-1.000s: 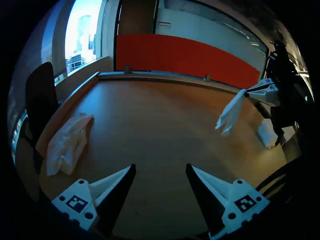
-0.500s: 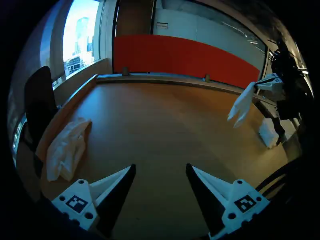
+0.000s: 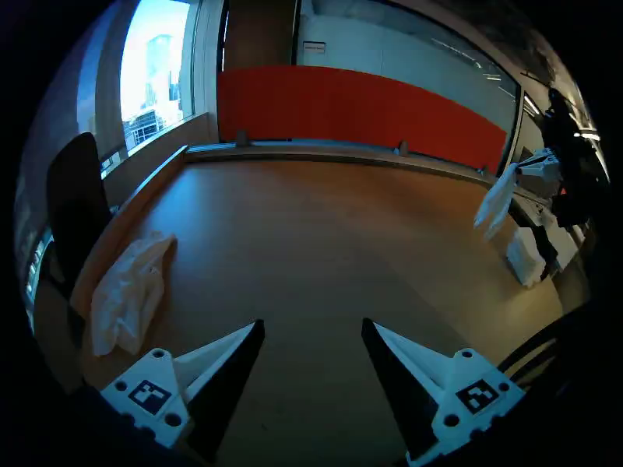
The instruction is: Fold towel
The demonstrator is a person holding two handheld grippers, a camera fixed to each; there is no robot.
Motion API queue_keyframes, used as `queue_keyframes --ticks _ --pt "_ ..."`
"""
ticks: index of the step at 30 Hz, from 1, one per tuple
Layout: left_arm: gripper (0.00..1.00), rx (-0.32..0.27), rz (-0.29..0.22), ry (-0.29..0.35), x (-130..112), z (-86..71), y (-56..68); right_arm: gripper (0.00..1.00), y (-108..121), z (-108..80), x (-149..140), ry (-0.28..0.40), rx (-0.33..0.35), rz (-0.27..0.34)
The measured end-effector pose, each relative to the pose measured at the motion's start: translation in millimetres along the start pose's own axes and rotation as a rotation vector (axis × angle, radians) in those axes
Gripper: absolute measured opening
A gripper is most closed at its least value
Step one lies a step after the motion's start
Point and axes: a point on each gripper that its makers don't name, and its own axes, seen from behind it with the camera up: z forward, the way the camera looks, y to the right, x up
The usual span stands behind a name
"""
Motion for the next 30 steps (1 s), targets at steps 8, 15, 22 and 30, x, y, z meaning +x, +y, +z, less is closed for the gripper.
queue_keyframes --ticks 8,15,22,30 --pt "0.92 0.021 0.01 -0.006 3.5 0.3 -2.0 0.04 53.2 -24.4 -33.1 -0.046 -0.067 0.019" --pt "0.92 0.029 0.014 -0.01 5.8 2.1 0.6 0.04 92.2 -46.4 -62.4 -0.091 -0.12 0.042" --pt "0.92 0.027 0.03 -0.014 9.2 5.2 7.1 0.04 121.3 -66.1 -87.6 -0.123 -0.166 0.067" --pt "0.92 0.021 0.045 -0.015 13.3 6.7 13.8 0.04 141.6 -87.9 -113.5 -0.15 -0.2 0.104"
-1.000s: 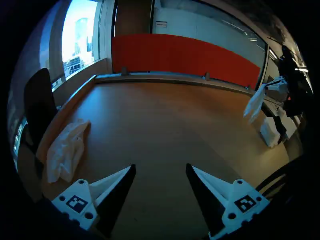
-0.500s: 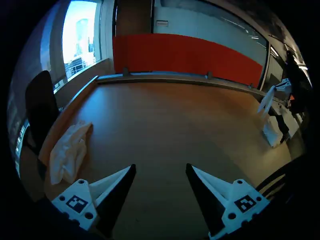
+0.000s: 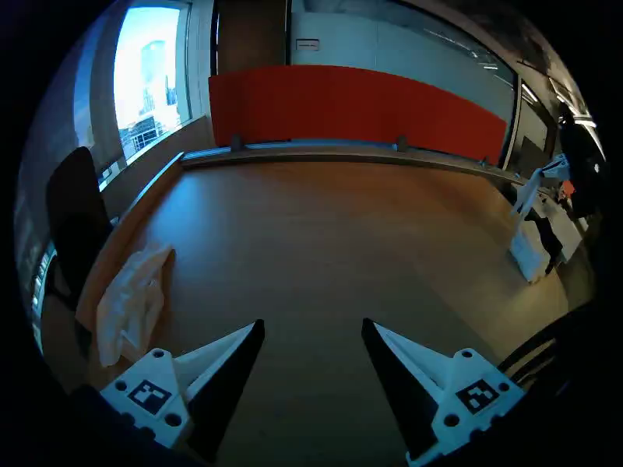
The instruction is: Fold towel
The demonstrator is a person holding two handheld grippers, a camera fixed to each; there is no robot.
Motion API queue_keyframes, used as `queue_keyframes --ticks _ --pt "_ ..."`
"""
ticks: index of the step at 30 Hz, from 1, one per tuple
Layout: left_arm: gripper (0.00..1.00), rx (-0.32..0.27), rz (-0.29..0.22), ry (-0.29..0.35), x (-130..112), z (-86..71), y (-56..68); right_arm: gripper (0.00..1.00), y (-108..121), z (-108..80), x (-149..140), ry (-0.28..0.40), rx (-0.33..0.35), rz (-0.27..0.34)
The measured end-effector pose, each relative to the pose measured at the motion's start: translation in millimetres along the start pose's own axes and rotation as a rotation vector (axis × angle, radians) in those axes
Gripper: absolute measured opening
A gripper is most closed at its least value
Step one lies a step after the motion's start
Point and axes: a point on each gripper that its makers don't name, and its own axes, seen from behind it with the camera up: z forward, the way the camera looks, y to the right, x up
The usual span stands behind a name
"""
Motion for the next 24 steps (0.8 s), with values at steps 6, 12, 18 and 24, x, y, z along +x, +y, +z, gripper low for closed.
queue_keyframes --ticks 6,12,18,24 --pt "0.92 -0.005 0.009 0.0 3.4 0.5 2.9 0.04 8.6 -11.9 -18.1 -0.007 -0.013 0.035" --pt "0.92 -0.013 0.016 0.001 4.8 0.1 6.7 0.04 11.1 -23.6 -48.1 -0.034 -0.023 0.072" --pt "0.92 -0.02 0.023 -0.005 1.9 -0.5 10.1 0.04 5.8 -32.3 -86.8 -0.076 -0.024 0.115" --pt "0.93 -0.023 0.032 -0.008 -0.4 -1.9 11.9 0.04 -1.8 -37.6 -127.1 -0.127 -0.027 0.16"
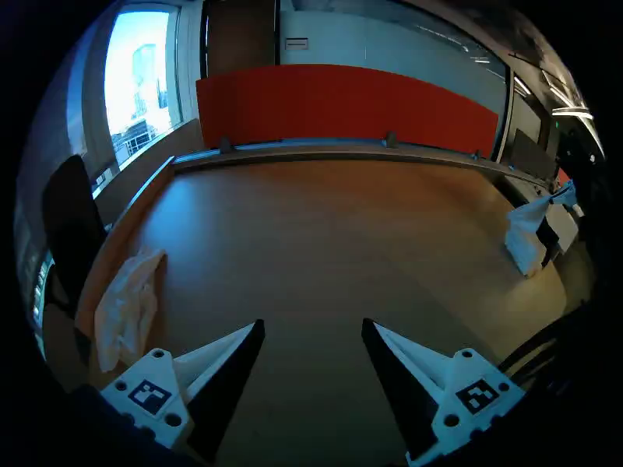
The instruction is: Fold towel
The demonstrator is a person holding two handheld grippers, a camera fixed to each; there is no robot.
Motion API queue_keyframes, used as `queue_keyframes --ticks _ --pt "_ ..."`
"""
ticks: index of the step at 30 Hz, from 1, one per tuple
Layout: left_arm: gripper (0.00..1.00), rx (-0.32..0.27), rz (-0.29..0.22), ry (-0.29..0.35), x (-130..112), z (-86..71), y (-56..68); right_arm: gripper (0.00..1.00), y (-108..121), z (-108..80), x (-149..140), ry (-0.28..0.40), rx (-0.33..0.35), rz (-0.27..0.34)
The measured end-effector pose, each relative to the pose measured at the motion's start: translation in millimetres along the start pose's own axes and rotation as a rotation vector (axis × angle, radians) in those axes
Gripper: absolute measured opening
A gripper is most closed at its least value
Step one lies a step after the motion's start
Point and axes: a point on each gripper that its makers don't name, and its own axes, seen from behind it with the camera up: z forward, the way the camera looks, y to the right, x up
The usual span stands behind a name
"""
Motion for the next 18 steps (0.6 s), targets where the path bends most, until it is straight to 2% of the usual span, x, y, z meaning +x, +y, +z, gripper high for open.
queue_keyframes --ticks 10,18 --pt "0.92 0.002 0.003 -0.002 -1.4 -3.1 -1.4 0.04 -3.9 3.3 -52.1 -0.081 -0.002 0.057" --pt "0.93 0.003 0.001 -0.004 -3.9 -5.2 -2.1 0.04 -7.6 8.8 -76.6 -0.122 0.0 0.094"
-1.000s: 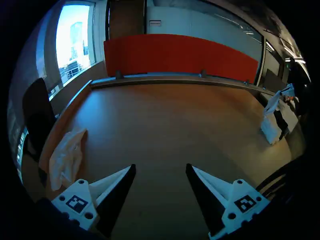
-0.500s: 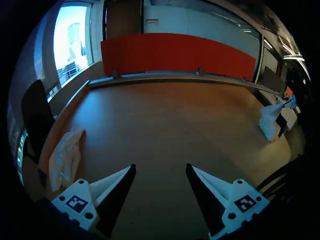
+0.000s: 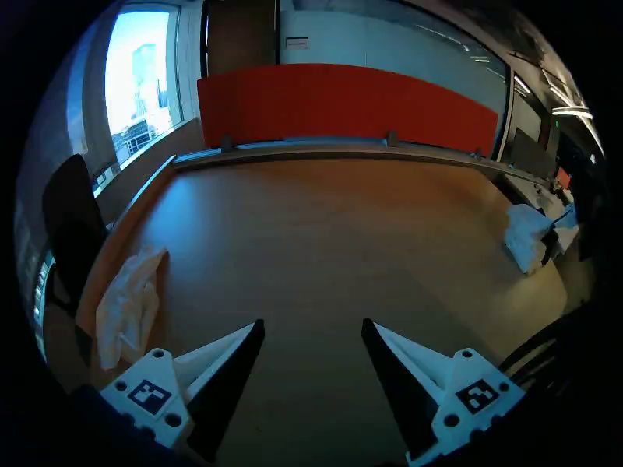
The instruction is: Fold towel
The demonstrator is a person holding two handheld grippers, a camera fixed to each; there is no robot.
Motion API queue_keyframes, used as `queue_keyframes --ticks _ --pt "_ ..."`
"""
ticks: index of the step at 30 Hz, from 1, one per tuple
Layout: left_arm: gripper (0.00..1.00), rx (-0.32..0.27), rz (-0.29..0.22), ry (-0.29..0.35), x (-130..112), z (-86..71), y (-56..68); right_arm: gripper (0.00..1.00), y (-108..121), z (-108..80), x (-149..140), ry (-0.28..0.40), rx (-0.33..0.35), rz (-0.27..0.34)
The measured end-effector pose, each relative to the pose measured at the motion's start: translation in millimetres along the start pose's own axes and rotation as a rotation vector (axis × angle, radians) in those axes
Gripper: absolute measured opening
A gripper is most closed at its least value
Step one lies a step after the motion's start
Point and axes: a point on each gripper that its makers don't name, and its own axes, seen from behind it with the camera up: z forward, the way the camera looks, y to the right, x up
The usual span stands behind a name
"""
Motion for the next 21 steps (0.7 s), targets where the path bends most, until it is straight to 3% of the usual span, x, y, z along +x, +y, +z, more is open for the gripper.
queue_keyframes --ticks 21 --pt "0.93 0.01 0.003 -0.006 -3.6 -2.5 -5.6 0.04 11.8 14.0 -29.8 -0.074 -0.034 0.069"
